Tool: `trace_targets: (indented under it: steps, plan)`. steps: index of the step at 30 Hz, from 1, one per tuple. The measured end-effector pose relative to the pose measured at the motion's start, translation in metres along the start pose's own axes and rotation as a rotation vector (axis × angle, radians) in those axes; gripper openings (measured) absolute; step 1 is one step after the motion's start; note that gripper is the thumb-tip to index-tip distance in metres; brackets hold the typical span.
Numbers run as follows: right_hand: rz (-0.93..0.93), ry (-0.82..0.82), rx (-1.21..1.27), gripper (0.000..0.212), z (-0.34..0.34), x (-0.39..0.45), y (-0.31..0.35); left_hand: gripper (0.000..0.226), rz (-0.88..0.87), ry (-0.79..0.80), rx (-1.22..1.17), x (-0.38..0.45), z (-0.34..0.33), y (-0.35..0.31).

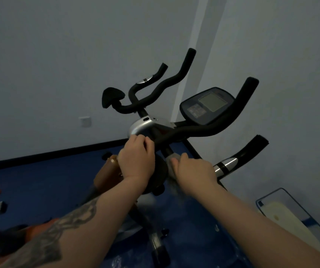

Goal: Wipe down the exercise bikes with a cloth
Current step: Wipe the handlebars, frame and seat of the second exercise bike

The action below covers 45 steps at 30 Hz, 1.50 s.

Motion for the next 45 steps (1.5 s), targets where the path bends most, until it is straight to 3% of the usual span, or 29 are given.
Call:
trace_targets:
  steps: [4, 7, 11, 14, 16, 20, 23, 26, 29, 33, 37, 39, 42, 45]
  plan:
    - [-0.07, 0.018, 0.346, 0.052, 0.005, 0.04, 0.002, 0.029, -0.012, -0.002, -0.007, -0.001, 0.001, 0.001]
    - [-0.115, -0.063, 0.454, 0.039, 0.004, 0.031, -0.004, 0.032, 0.058, 0.032, -0.101, -0.001, 0.001, 0.004]
    - [-0.189, -0.396, 0.659, 0.031, 0.017, -0.001, -0.025, 0.029, 0.275, 0.128, -0.379, 0.01, -0.001, 0.023]
    - [-0.181, -0.764, 0.714, 0.04, 0.045, -0.004, -0.046, 0.026, 0.286, 0.198, -0.452, 0.032, 0.002, 0.028]
    - [-0.12, -0.837, 0.645, 0.047, 0.058, 0.007, -0.047, 0.025, 0.285, 0.207, -0.475, 0.052, 0.002, 0.023]
    - [-0.14, -0.591, 0.387, 0.049, 0.044, 0.047, -0.021, 0.024, 0.239, 0.376, -0.476, 0.081, -0.012, -0.005]
    - [-0.112, -0.561, 0.405, 0.042, 0.023, 0.063, 0.002, 0.021, 0.188, 0.515, -0.478, 0.077, -0.03, -0.013]
    - [0.041, -0.486, 0.284, 0.044, 0.031, 0.069, -0.023, 0.016, 0.12, 0.594, -0.434, 0.074, -0.04, -0.006]
    - [-0.09, -0.48, 0.218, 0.041, 0.046, 0.065, -0.068, 0.018, 0.003, 0.618, -0.36, 0.074, -0.045, -0.004]
    - [-0.24, -0.641, 0.405, 0.027, 0.036, 0.059, -0.036, 0.018, -0.189, 0.632, -0.337, 0.073, -0.049, -0.015]
    - [-0.131, -0.645, 0.371, 0.032, 0.039, 0.044, -0.033, 0.024, -0.137, 0.702, -0.436, 0.074, -0.05, -0.022]
    - [-0.188, -0.641, 0.341, 0.036, 0.048, 0.035, -0.055, 0.018, -0.15, 0.736, -0.451, 0.074, -0.052, -0.029]
    - [-0.358, -0.726, 0.622, 0.038, 0.055, 0.023, -0.068, 0.01, -0.092, 0.839, -0.538, 0.077, -0.058, -0.042]
    - [-0.381, -0.736, 0.931, 0.043, 0.055, 0.021, -0.063, 0.026, -0.023, 1.01, -0.65, 0.08, -0.064, -0.057]
Point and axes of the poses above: each hand's wrist, its own x-axis towards the middle knuckle, its own z-axis out of the back of the hand, y = z × x, the point moved 3 cm from there along x, towards the middle knuckle, and after that the axes turned 6 degrees about z, right-handed, at the moved point
